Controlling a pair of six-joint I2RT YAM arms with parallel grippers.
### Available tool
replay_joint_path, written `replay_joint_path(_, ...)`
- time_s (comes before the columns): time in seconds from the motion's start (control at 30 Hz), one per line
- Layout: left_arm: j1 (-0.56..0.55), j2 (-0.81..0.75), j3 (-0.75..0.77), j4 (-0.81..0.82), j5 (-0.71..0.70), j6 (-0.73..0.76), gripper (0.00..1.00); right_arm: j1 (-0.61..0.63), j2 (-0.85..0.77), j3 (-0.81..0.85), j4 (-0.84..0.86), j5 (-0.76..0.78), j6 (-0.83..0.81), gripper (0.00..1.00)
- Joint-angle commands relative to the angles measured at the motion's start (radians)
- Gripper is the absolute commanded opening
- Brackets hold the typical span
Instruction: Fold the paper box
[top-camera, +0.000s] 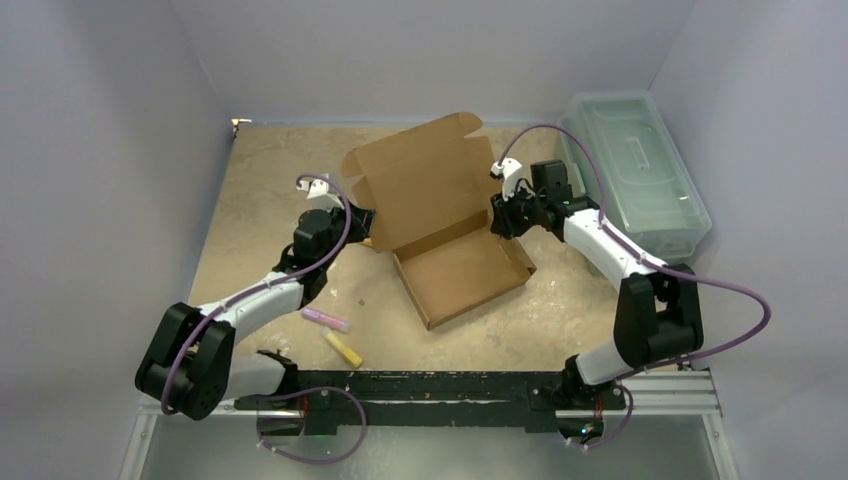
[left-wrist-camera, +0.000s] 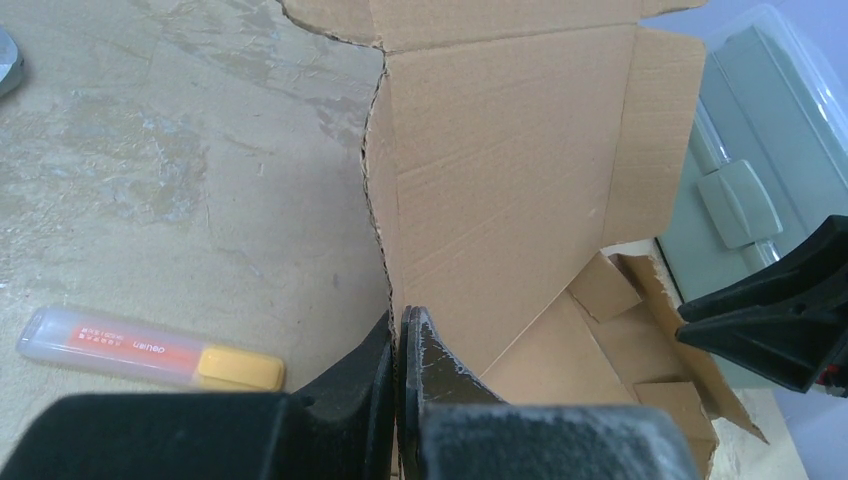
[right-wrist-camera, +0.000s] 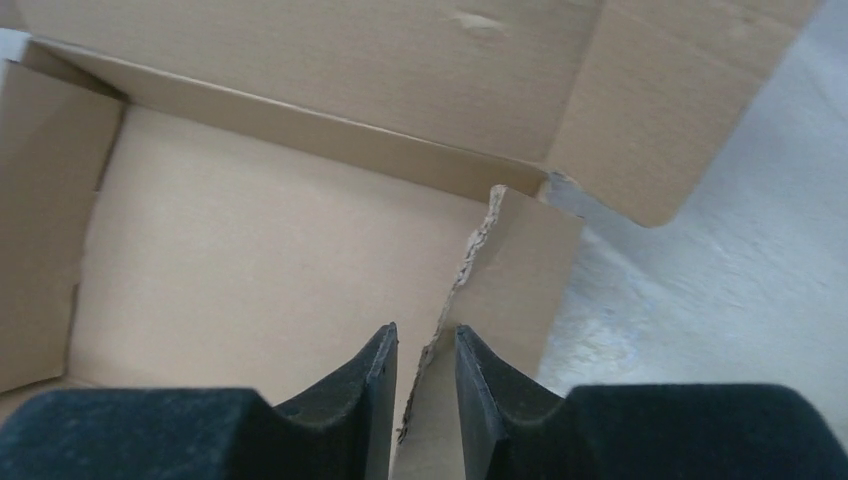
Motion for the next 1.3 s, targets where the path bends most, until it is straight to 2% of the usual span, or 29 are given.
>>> replay_joint_path(0.0, -0.008, -0.037, -0.004, 0.042, 0.012, 0.029, 0.0, -0.007, 0.001, 0.031, -0.037, -0.148, 0.016, 0.32)
replay_joint_path(0.3, -0.008, -0.047, -0.004, 0.029, 0.009, 0.036, 0.0, -0.03, 0.027, 0.029, -0.059, -0.205, 0.016, 0.38)
replay_joint_path(0.7, -0.008, -0.058, 0.006, 0.012, 0.013, 0.041, 0.0, -0.077, 0.067, 0.027, -0.068, -0.304, 0.029, 0.35)
replay_joint_path(0.77, -0.008, -0.06, 0.008, 0.008, 0.012, 0.042, 0.0, -0.077, 0.071, 0.026, -0.062, -0.291, 0.036, 0.3)
replay_joint_path(0.83, -0.008, -0.062, 0.01, 0.007, 0.013, 0.043, 0.0, -0.077, 0.071, 0.025, -0.058, -0.285, 0.042, 0.19)
replay_joint_path(1.0, -0.008, -0.06, 0.016, 0.003, 0.013, 0.043, 0.0, -0.077, 0.078, 0.017, -0.041, -0.237, 0.058, 0.01)
replay_joint_path(1.27, -0.008, -0.05, 0.027, -0.001, 0.017, 0.046, 0.0, -0.076, 0.112, 0.015, -0.056, -0.161, 0.031, 0.0)
